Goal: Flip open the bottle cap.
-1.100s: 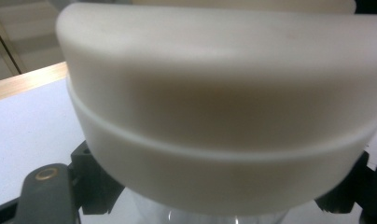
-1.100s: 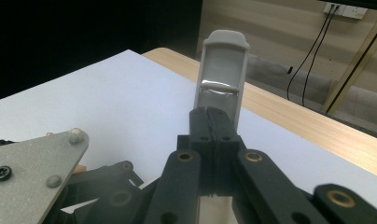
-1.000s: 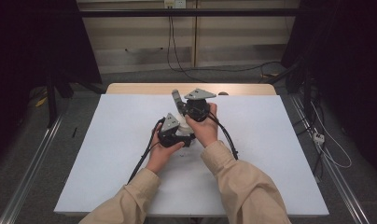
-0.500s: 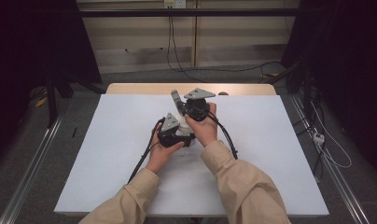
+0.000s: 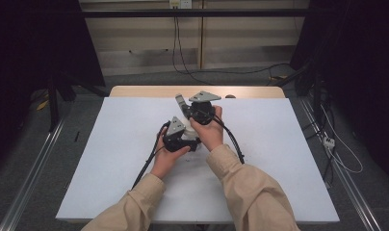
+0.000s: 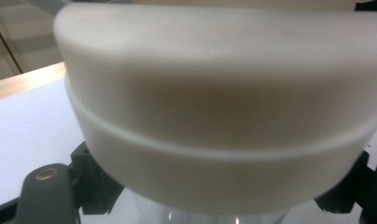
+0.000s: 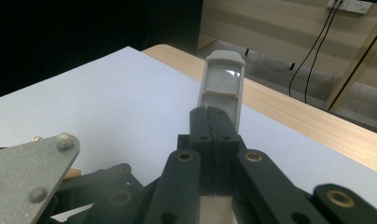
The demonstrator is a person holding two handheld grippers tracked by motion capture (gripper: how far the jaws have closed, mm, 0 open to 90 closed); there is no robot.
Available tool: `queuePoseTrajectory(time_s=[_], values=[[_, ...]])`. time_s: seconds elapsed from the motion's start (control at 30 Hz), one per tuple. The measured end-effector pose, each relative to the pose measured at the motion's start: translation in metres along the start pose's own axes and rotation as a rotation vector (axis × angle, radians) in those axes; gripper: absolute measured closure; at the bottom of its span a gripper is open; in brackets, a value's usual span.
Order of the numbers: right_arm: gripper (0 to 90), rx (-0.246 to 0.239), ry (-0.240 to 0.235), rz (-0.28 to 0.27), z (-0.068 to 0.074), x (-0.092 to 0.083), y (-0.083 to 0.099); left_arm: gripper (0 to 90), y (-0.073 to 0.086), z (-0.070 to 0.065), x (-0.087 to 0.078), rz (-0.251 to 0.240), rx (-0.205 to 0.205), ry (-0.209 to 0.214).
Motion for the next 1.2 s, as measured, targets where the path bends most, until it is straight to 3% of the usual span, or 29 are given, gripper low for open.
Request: queuePoseTrajectory(time_s=[1.2], values=[[90.0,-0.016,0.012,0.032,0.0015,0.0052,-0.0012,18.6,0.0001,-0.0005,0.0002,0.002,0.002,-0.006]])
Point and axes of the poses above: each handheld gripper's, and its own axes: x roughly forward along the jaws, y roughly out of its underside, z roughly to its left, the point moved 2 cm from there along x, roughly forward along the jaws, and after that the axes turned 5 degrees about y, right-handed, at the moved point
